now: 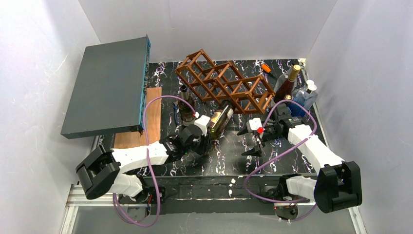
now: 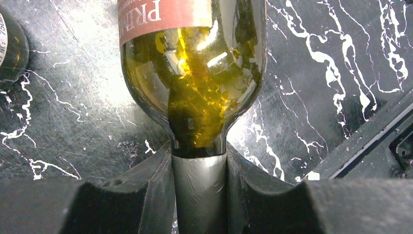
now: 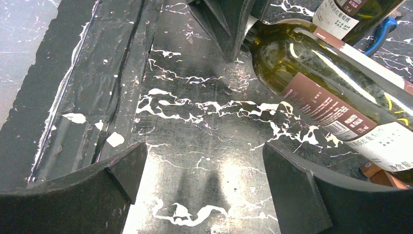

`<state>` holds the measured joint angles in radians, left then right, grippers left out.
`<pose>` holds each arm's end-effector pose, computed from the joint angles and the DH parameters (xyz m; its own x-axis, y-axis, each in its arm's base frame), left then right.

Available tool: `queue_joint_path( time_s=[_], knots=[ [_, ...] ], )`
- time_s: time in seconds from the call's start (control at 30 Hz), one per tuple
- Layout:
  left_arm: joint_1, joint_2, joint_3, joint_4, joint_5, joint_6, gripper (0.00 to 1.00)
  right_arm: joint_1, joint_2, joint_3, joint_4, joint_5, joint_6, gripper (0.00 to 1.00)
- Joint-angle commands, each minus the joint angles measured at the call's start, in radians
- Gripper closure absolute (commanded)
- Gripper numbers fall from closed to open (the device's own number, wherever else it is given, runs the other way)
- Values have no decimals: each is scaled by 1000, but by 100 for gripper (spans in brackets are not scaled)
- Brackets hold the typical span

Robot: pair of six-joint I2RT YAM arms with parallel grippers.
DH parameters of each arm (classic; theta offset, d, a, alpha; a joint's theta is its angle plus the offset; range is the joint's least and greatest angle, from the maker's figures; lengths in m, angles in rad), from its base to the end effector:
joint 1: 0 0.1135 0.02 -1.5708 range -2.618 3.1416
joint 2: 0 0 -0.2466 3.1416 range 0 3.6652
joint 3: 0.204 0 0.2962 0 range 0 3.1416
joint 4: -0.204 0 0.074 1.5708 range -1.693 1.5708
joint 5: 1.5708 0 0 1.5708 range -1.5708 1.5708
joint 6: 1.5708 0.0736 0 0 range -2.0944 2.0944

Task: Take the wine bottle off the wine rack
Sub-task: Pick up the wine bottle from the wine rack.

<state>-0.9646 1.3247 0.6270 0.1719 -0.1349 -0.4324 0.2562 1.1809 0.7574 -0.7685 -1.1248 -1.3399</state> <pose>0.2063 -0.2802 0.1386 -0.5731 0.0979 -0.8136 0.5594 0.7722 -0.3012 0.2293 0.1287 0.1788 0.2149 -0.3778 -0.9006 -0.9738 -0.1530 -0.1682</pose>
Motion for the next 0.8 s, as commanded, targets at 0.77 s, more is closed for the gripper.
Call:
queue_joint_path(
  time_s=[0.77],
  knots=[
    [-5, -155, 210, -476, 208, -39, 100, 1, 14, 47, -88, -18, -111, 2]
  ],
)
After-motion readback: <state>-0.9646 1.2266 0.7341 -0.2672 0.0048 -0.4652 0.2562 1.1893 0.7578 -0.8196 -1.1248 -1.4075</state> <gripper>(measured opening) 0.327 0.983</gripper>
